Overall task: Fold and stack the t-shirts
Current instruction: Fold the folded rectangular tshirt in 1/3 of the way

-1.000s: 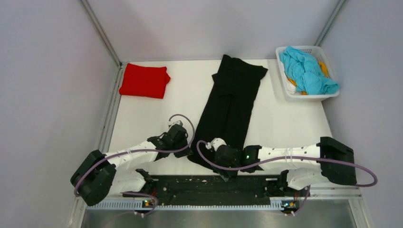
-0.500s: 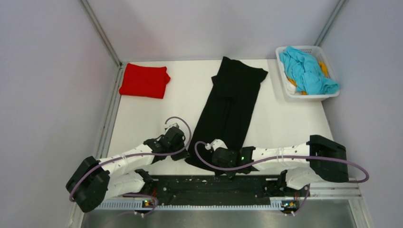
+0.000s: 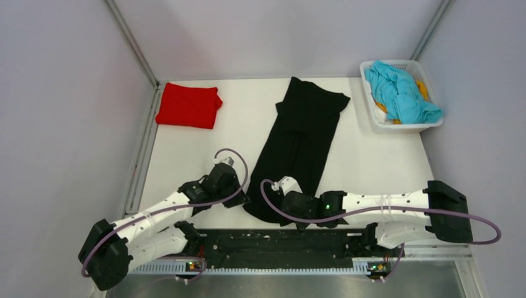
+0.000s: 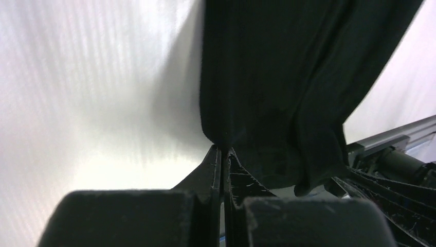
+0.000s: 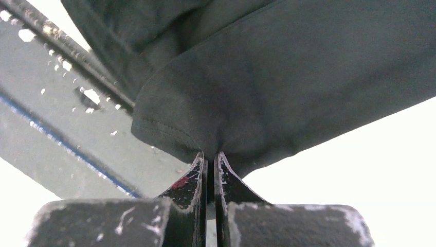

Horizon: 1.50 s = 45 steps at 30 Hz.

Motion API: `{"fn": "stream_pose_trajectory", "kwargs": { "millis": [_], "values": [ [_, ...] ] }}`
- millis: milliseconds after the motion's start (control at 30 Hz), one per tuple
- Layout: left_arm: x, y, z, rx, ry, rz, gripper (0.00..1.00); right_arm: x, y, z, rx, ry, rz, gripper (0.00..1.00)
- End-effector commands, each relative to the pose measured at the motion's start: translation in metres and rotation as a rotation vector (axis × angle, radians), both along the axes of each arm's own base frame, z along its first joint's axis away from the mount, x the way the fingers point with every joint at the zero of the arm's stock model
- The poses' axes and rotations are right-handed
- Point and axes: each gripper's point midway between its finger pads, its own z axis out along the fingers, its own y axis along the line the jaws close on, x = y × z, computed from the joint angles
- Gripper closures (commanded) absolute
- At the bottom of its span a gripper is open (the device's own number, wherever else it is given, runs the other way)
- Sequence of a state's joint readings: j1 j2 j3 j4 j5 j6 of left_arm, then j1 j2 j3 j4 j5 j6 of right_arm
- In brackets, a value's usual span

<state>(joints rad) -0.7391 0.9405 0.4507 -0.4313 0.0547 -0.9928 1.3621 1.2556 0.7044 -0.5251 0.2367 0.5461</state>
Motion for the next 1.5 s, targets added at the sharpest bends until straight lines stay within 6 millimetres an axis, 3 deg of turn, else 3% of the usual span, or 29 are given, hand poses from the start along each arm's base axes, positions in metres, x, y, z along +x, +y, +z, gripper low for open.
{"fn": "stream_pose_trajectory", "kwargs": {
  "millis": [0,233,367,567,767,1100,1300,1467],
  "values": [
    [0.041,-0.037,0.051,-0.118,-0.166,-0.025,1.00,0.047,-0.011,0.035,-0.012,-0.196,-0.214,1.00],
    [0.104,-0.051,0.074,-0.007,-0.262,0.040,1.00,0.107,-0.035,0.062,-0.008,-0.395,-0.468,1.00],
    [0.137,-0.067,0.081,-0.021,-0.258,0.025,1.00,0.138,-0.037,0.074,0.043,-0.431,-0.536,1.00],
    [0.192,-0.083,0.084,-0.080,-0.231,0.014,1.00,0.185,-0.046,0.088,0.123,-0.450,-0.590,1.00],
    [0.231,-0.099,0.075,-0.112,-0.193,-0.035,1.00,0.223,-0.059,0.090,0.144,-0.466,-0.626,1.00],
    [0.279,-0.102,0.079,-0.101,-0.242,-0.030,1.00,0.274,-0.076,0.085,0.085,-0.475,-0.657,1.00],
    [0.297,-0.108,0.063,-0.102,-0.211,-0.053,1.00,0.289,-0.086,0.068,0.062,-0.448,-0.683,1.00],
    [0.314,-0.100,0.046,-0.056,-0.189,-0.017,0.98,0.308,-0.094,0.058,0.067,-0.443,-0.696,0.97]
  ]
}}
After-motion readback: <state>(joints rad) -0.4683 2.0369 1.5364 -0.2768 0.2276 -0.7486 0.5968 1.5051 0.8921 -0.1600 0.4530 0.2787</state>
